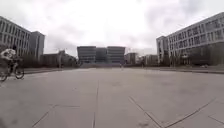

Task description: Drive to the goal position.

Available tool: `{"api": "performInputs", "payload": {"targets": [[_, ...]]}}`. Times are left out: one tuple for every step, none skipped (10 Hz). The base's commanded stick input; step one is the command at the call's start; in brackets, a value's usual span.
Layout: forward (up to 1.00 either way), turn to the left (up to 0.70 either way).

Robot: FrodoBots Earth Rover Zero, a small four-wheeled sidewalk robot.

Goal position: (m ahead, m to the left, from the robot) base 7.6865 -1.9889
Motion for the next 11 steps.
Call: {"api": "performInputs", "payload": {"targets": [[0.7,0.01],[0.7,0.01],[0.7,0.01],[0.7,0.01],[0.7,0.01],[0.7,0.01],[0.7,0.01],[0.7,0.01],[0.7,0.01],[0.7,0.01],[0.7,0.01]]}}
